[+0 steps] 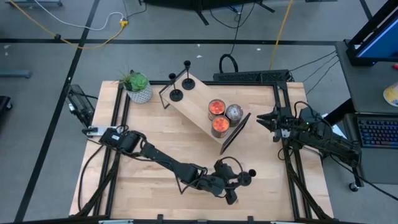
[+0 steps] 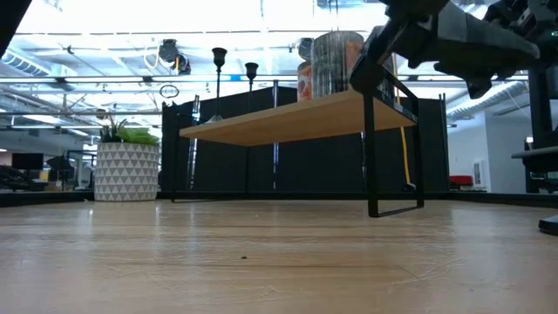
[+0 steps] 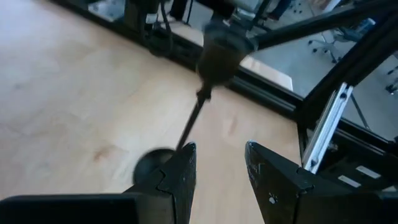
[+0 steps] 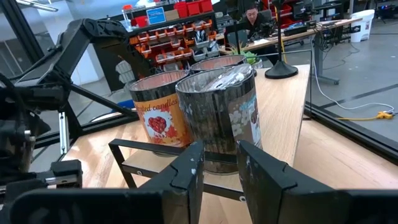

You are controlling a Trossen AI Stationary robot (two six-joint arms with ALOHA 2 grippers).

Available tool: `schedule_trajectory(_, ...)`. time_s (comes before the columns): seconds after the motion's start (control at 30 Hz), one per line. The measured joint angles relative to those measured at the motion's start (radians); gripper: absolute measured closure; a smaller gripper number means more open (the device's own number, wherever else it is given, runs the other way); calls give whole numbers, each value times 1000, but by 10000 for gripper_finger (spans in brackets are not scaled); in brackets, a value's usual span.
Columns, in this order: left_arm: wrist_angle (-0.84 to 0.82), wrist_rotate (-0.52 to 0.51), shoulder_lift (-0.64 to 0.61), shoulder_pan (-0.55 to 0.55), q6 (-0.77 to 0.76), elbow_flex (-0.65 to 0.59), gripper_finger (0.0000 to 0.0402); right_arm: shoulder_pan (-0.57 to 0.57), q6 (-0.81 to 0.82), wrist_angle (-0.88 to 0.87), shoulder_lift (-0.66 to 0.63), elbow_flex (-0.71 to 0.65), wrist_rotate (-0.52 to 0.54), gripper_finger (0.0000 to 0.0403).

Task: Pick & Place candle stick holders
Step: Put the black candle holder on the shelf

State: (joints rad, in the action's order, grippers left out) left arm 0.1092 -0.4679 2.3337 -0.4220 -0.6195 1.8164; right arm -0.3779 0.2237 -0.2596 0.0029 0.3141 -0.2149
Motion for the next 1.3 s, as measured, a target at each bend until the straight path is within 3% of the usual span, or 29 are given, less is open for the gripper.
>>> schedule_trajectory(0.6,90,120,77,57,102,-1,256,0,0,1,0,0,0,312)
schedule_trajectory(1.3,182,136,87,104,163,-1,256,0,0,1,0,0,1,312)
